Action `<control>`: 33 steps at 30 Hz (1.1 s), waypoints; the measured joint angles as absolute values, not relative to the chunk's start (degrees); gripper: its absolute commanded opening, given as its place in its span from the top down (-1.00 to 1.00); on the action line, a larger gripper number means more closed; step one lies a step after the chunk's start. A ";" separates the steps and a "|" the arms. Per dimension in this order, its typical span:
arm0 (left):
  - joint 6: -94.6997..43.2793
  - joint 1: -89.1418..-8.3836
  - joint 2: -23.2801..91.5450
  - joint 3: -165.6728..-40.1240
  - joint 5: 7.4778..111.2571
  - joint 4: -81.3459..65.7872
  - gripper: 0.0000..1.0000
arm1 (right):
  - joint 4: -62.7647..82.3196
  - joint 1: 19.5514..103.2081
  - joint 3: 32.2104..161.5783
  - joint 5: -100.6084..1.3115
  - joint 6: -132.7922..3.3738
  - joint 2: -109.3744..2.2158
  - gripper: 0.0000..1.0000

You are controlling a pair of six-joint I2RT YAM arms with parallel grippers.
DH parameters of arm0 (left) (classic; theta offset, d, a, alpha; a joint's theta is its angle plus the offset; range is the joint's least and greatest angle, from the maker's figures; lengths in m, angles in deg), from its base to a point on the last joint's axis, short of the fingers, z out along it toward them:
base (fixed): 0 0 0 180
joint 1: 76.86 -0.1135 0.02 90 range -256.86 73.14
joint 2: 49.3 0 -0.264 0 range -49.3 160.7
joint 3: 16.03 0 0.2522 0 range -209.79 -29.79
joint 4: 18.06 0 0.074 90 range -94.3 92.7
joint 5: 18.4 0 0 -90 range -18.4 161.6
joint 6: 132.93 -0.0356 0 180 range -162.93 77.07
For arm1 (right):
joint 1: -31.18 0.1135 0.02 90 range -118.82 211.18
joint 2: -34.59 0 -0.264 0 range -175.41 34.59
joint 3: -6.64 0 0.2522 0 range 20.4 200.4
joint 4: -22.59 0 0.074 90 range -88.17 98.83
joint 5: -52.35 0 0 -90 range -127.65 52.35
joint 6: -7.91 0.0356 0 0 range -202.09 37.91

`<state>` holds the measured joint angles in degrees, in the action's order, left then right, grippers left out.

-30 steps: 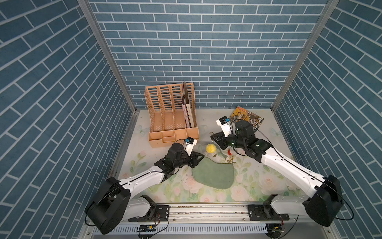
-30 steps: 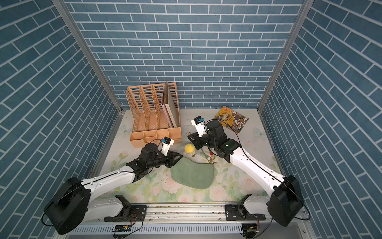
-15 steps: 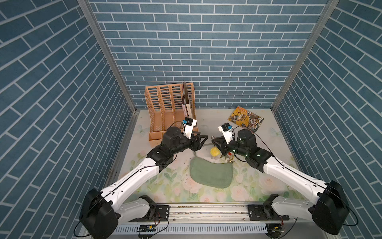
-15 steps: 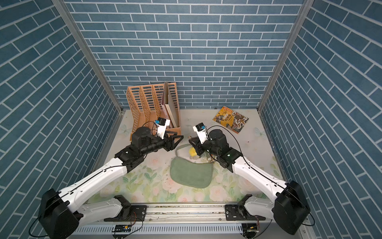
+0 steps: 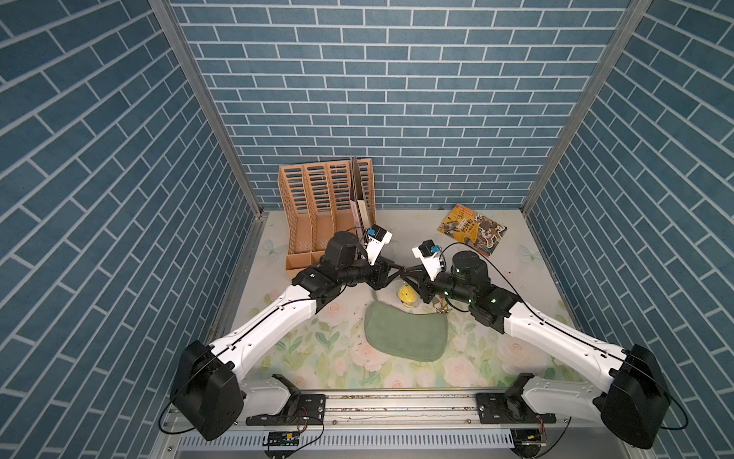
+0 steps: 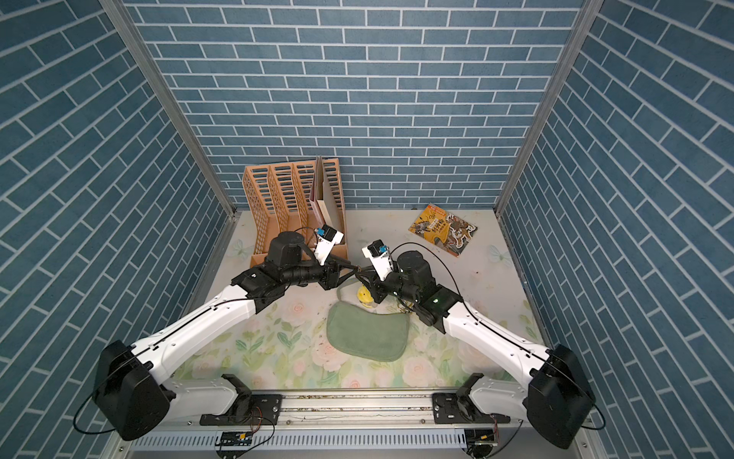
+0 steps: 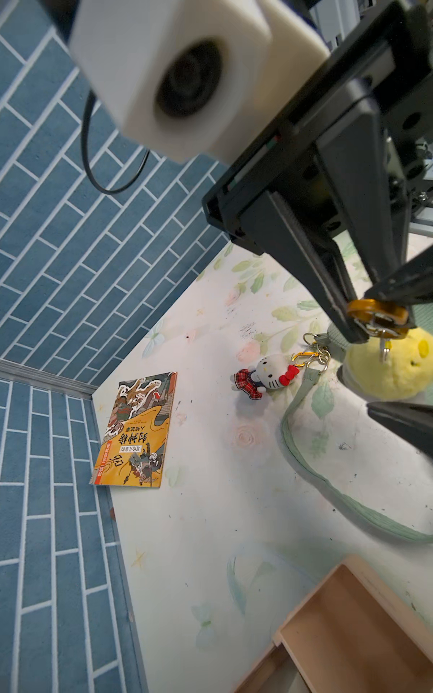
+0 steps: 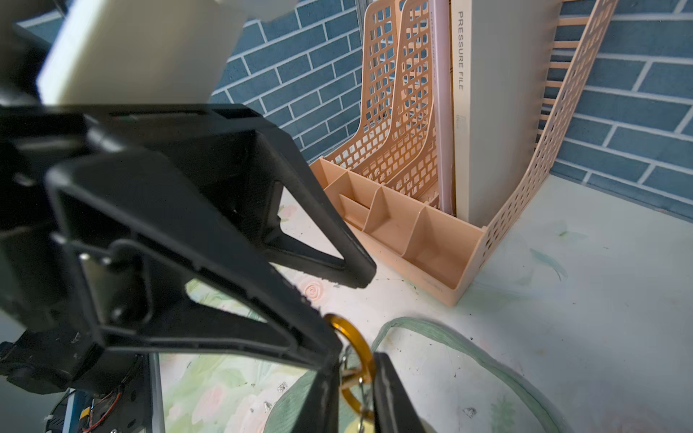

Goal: Remove the decoration from the bag
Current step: Place the decoration item at the center of the board.

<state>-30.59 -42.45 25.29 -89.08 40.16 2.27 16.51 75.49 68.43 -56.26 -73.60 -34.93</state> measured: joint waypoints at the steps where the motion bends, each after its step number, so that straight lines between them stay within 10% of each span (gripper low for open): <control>1: -30.75 -42.47 25.29 -89.12 39.89 2.40 0.24 | 16.49 75.49 68.46 -56.35 -73.62 -35.04 0.61; 33: -32.93 -43.02 25.29 -90.68 37.45 4.11 0.88 | 15.33 75.58 71.25 -57.88 -74.89 -37.68 0.57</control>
<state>-32.93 -43.02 25.29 -90.68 37.45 4.11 15.33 75.58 71.25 -57.88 -74.89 -37.68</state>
